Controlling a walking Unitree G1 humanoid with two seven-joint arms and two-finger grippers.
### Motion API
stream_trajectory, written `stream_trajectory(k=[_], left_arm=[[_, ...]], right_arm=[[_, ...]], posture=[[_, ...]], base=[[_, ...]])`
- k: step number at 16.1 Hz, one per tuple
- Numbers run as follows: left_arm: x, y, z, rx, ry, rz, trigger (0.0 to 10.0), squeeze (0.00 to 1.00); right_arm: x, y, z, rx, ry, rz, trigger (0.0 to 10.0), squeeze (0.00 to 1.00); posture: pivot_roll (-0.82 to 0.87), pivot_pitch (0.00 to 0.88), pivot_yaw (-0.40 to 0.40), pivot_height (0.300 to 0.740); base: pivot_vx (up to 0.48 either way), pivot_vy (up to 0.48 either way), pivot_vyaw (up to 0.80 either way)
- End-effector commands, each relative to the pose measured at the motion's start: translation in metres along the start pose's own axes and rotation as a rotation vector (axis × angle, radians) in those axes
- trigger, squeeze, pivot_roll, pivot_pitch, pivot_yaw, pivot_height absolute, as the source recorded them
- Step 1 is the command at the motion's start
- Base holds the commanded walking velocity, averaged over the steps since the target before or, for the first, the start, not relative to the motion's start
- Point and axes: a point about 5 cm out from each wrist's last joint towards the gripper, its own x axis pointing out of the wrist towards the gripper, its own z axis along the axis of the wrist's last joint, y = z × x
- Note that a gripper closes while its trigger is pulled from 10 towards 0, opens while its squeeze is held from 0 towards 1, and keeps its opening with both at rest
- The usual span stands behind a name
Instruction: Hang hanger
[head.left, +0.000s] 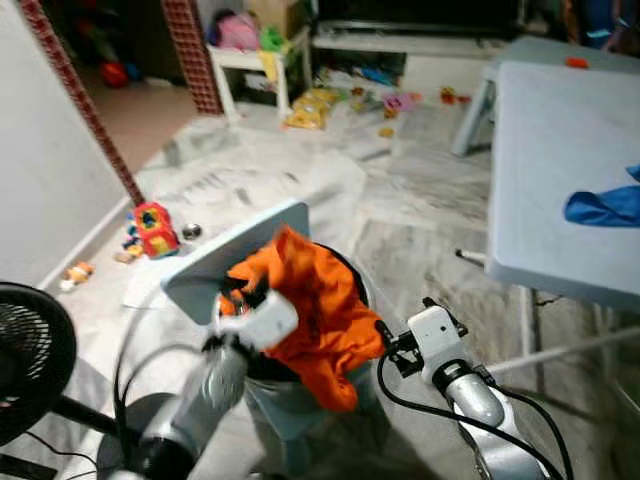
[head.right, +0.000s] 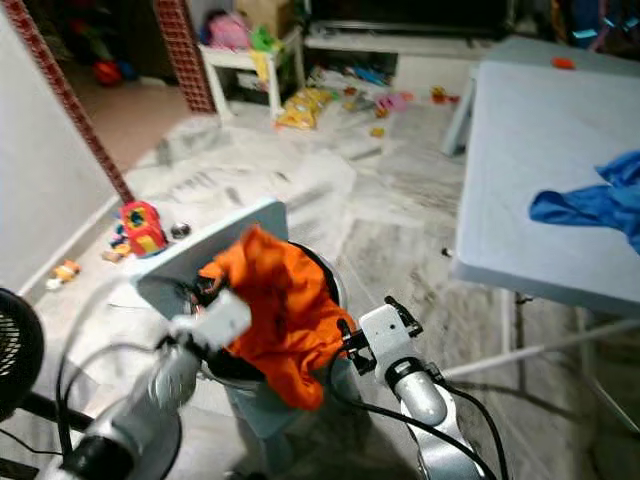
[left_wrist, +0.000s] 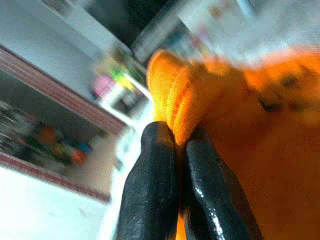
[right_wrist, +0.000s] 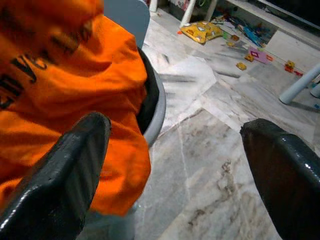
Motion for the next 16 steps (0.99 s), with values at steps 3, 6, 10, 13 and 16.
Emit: stream_trajectory(k=[3,6,10,13,16], left_arm=[[-0.0067,-0.0081,-0.0156,-0.017,0.098,-0.058,10.0,0.0],[-0.0033,-0.0044,-0.018,-0.077,0.133,-0.031,10.0,1.0],[-0.0041,-0.0033,-0.0186,-0.085,0.135,-0.017,10.0,1.0],[-0.0067,-0.0025,-0.0209,-0.162,0.161,0.02,10.0,1.0],[-0.0091,0.0013,-0.0212,-0.295,0.185,0.071,10.0,1.0]], right_arm=[[0.0025,0.0011,-0.0005,0.001,-0.016,-0.002,10.0,0.0],[0.0005,-0.0037,-0.0044,-0.009,-0.013,-0.005,10.0,0.0],[0.0004,-0.0019,-0.0052,-0.015,-0.016,0.004,10.0,0.0],[0.0006,-0.0006,-0.0051,-0.015,-0.017,0.011,10.0,0.0],[-0.0012,0.0003,-0.0062,-0.016,-0.015,0.013,10.0,0.0]], posture=[[-0.13,0.0,0.065,0.74],[-0.14,0.004,0.056,0.74],[-0.13,0.007,0.048,0.74],[-0.13,0.016,0.042,0.74],[-0.13,0.024,0.045,0.74]], base=[[0.0,0.0,0.0],[0.0,0.0,0.0],[0.0,0.0,0.0],[0.0,0.0,0.0],[0.0,0.0,0.0]])
